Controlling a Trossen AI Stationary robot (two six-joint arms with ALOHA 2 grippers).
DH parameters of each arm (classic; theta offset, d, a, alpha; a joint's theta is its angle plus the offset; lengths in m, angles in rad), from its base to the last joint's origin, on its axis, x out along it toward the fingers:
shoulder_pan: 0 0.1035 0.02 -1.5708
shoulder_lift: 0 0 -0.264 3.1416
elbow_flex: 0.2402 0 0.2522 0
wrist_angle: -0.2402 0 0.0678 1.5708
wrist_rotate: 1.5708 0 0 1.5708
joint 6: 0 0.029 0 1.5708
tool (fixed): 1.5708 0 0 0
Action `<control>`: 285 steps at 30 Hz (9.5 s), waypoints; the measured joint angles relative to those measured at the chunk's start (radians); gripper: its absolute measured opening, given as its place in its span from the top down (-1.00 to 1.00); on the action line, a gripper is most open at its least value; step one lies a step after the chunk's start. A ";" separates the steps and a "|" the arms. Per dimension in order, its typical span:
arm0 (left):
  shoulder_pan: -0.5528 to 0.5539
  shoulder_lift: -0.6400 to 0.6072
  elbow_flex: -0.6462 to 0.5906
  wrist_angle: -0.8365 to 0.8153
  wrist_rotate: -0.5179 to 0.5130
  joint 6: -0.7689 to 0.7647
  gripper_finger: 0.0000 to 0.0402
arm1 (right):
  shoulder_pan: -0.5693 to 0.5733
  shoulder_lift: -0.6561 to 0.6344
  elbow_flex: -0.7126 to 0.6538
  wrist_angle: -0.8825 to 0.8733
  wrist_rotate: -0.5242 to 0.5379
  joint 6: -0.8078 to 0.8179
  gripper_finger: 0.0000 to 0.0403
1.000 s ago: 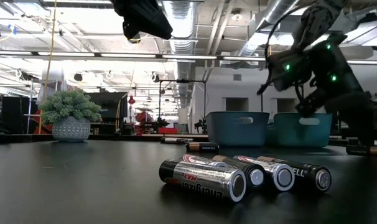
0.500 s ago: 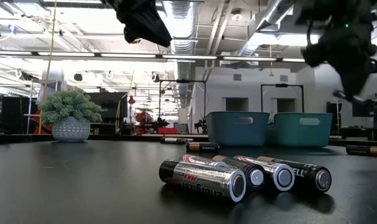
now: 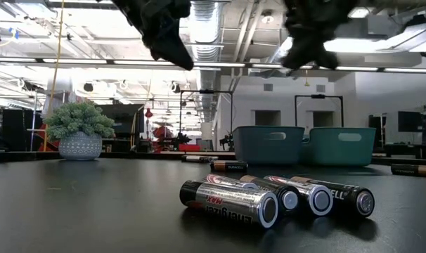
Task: Sort batteries
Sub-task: Put the silver battery into the blue bin, then put the black battery into the green bin, then put the silver battery into the blue bin
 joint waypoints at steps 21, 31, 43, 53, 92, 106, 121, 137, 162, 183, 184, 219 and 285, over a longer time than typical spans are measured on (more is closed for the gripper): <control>0.279 -0.125 -0.007 -0.207 0.079 0.228 0.65 | -0.263 0.757 0.496 -0.307 -0.002 -0.199 0.79; 0.360 -0.151 -0.007 -0.221 0.079 0.311 0.65 | -0.279 0.816 0.497 -0.304 -0.024 -0.197 0.71; 0.389 -0.151 -0.007 -0.220 0.078 0.371 0.65 | -0.278 0.813 0.497 -0.294 -0.025 -0.186 0.62; 0.396 -0.151 -0.007 -0.220 0.078 0.361 0.65 | -0.278 0.812 0.497 -0.295 -0.026 -0.171 0.62; 0.395 -0.151 -0.007 -0.226 0.078 0.326 0.65 | -0.286 0.808 0.497 -0.340 -0.031 -0.231 0.00; 0.395 -0.151 -0.007 -0.219 0.078 0.353 0.65 | -0.271 0.503 0.527 -0.424 -0.026 -0.231 0.05; 0.158 -0.150 -0.008 -0.188 0.005 0.156 0.65 | 0.040 0.079 0.250 -0.686 0.155 0.068 0.05; -0.127 -0.150 -0.008 -0.190 -0.193 -0.141 0.65 | 0.394 0.011 -0.168 -0.562 0.129 0.478 0.05; -0.260 -0.150 -0.008 -0.199 -0.250 -0.295 0.65 | 0.428 0.287 -0.356 -0.182 0.087 0.395 0.06; -0.259 -0.150 -0.008 -0.198 -0.250 -0.235 0.65 | 0.428 0.269 -0.358 -0.169 0.076 0.397 0.71; -0.259 -0.150 -0.008 -0.198 -0.250 -0.230 0.65 | 0.428 0.258 -0.358 -0.169 0.075 0.398 0.71; 0.125 -0.150 -0.008 -0.188 -0.159 0.014 0.65 | 0.008 -0.238 -0.044 -0.362 0.327 0.290 0.71; 0.592 -0.151 -0.007 -0.145 0.105 0.321 0.55 | -0.463 0.210 0.006 -0.302 0.078 0.084 0.18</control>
